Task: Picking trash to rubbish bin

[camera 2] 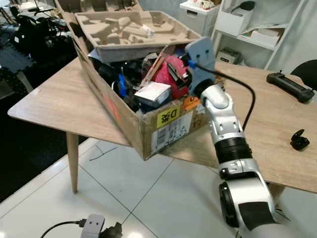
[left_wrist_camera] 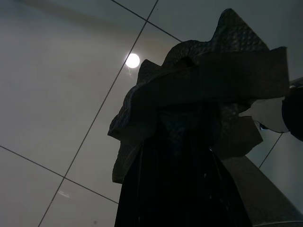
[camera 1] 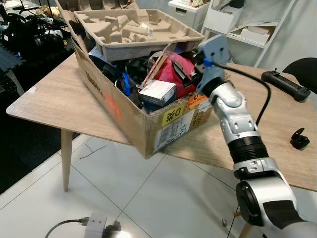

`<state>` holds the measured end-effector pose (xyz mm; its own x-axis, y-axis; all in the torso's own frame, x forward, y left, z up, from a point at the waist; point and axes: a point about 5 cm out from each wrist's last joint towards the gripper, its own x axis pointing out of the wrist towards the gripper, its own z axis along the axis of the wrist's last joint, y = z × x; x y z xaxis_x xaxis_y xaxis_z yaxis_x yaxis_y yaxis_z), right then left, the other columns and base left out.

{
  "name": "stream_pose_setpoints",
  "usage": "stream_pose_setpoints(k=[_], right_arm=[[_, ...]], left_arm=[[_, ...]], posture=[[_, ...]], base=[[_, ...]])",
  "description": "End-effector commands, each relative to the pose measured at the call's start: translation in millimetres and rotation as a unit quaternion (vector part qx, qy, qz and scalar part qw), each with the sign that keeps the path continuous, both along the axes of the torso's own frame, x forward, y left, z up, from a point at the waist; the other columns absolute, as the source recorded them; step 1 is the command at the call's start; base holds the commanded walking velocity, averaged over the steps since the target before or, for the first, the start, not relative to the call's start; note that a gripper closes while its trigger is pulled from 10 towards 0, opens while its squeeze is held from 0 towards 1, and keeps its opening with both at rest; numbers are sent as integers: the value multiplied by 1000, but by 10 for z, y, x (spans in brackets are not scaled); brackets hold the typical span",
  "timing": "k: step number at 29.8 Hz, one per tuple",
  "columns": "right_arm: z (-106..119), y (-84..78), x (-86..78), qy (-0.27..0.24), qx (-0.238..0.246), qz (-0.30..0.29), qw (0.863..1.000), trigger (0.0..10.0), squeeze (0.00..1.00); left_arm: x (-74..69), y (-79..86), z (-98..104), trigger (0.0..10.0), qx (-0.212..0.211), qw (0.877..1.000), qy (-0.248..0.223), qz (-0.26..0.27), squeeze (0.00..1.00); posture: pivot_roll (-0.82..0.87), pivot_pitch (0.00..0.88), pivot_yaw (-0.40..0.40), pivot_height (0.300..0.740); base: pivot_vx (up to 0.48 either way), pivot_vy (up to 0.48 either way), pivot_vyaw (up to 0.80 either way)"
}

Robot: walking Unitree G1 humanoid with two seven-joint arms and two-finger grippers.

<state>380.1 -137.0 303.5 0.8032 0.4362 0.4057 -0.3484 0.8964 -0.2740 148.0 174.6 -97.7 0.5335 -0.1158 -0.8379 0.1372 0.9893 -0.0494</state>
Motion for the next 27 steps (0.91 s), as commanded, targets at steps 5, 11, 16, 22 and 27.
stream_pose_setpoints(k=[5, 11, 16, 22, 27], right_arm=[[191, -28, -120, -10, 52, 74, 996, 10000, 1000], [108, -40, -179, 21, 1, 108, 994, 10000, 949], [-59, -6, -216, 55, -72, 110, 990, 10000, 875], [-67, 47, -292, 60, -60, 148, 985, 10000, 843], [174, 58, -480, 0, 21, 230, 973, 10000, 835]], left_arm=[[-155, -43, -64, 10000, -7, 999, 31, -3, 0], [-164, -35, -67, 10000, -5, 999, 34, -6, 0], [-169, -20, -68, 10000, -3, 999, 35, -8, 0], [-157, -20, -64, 10000, -3, 999, 34, -10, 0], [-146, -22, -60, 10000, -4, 999, 31, -8, 0]], posture=[[55, 104, -62, 740], [55, 96, -59, 740], [53, 94, -56, 740], [55, 93, -54, 740], [59, 90, -55, 740]], base=[[0, 0, 0], [0, 0, 0], [0, 0, 0], [0, 0, 0], [0, 0, 0]])
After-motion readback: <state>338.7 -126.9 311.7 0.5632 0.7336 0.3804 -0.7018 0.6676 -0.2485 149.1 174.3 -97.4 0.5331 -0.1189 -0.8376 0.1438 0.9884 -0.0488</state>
